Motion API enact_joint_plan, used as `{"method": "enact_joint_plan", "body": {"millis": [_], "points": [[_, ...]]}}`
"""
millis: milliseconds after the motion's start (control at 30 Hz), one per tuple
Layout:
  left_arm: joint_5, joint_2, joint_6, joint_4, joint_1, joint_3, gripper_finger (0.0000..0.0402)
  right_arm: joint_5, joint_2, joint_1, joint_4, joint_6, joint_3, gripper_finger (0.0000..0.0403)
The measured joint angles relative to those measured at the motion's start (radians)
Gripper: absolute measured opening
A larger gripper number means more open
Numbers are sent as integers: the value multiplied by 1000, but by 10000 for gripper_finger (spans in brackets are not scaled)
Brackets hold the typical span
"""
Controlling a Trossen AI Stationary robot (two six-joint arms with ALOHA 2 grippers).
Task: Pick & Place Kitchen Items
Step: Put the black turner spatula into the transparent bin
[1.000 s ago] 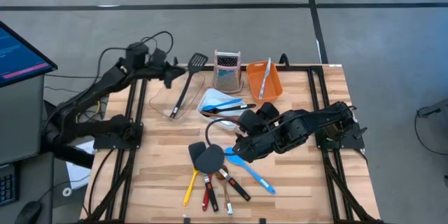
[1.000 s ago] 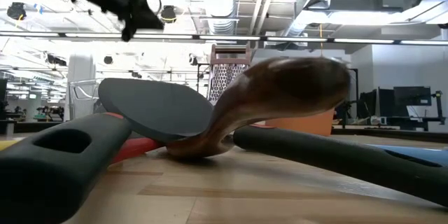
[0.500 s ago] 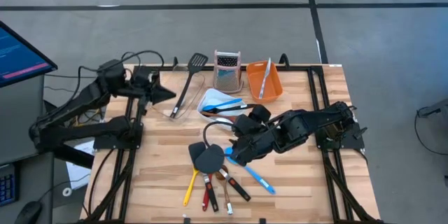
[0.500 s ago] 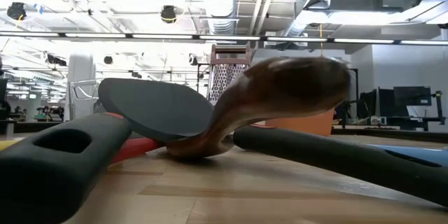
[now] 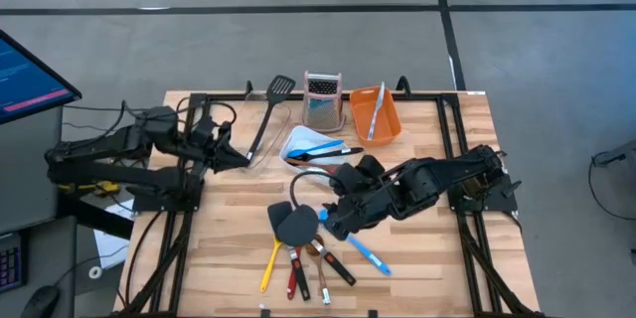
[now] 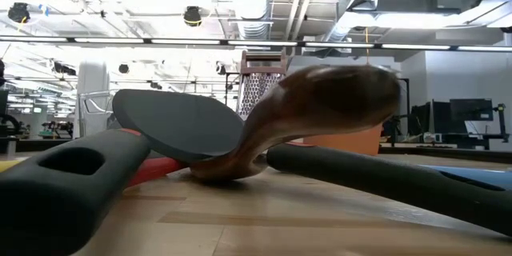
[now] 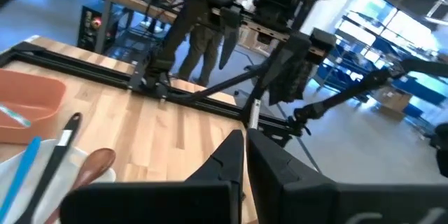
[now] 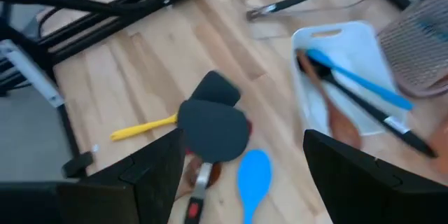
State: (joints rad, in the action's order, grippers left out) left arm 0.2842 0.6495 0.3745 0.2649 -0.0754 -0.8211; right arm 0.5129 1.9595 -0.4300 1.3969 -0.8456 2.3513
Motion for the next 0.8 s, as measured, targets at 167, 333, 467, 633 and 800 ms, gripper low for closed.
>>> {"method": "enact_joint_plan", "body": {"millis": [167, 333, 467, 633, 800], "points": [[-15, 0, -2, 0, 92, 0, 3, -14, 0, -37, -82, -17, 0, 281], [-27, 0, -3, 0, 159, 0, 3, -10, 12, -59, -157, -20, 2, 273], [-32, 0, -3, 0, 189, 0, 3, -12, 37, -56, -186, -20, 4, 244], [-32, 0, -3, 1, 219, 0, 3, -61, 63, -51, -204, -51, 4, 187], [-32, 0, -1, 2, 249, 0, 3, -97, 92, -62, -275, -54, 0, 126]]}}
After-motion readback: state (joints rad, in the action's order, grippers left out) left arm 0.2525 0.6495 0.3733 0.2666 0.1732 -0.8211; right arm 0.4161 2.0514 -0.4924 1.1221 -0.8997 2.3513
